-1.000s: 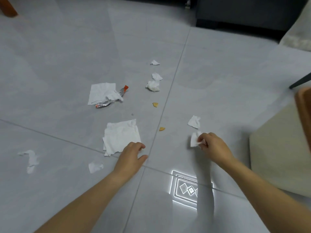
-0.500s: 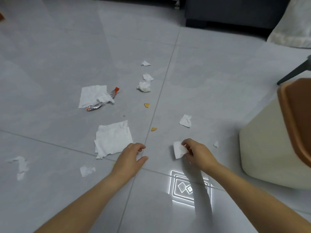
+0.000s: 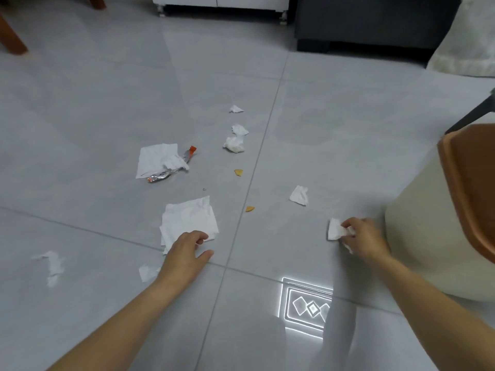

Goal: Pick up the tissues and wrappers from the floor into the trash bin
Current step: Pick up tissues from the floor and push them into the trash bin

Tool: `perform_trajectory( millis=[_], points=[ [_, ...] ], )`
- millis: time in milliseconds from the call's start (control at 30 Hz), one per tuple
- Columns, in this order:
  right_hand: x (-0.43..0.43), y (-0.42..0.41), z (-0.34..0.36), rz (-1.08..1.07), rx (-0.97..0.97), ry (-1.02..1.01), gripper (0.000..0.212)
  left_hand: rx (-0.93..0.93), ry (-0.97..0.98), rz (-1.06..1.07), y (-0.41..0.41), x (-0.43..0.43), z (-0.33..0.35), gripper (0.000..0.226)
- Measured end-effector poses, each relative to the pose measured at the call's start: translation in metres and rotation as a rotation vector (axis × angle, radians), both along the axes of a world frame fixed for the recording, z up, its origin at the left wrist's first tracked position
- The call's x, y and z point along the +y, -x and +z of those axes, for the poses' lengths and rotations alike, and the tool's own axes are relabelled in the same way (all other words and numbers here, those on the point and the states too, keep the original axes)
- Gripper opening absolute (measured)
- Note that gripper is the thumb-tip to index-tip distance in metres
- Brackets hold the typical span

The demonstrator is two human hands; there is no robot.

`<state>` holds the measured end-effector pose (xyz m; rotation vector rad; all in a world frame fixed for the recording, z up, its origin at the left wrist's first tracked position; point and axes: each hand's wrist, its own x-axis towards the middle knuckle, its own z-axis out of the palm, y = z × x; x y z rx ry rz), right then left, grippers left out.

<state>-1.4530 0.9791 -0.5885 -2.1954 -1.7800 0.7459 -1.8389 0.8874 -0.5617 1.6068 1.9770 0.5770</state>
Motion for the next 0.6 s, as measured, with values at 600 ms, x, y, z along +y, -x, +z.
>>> perform_trajectory(
  millis=[600],
  points=[
    [-0.002,0.06,-0.005,0.223,-0.116,0.112,0.033,0.121,0.356,0.177,0.064,-0.032,-0.028,0.055]
  ],
)
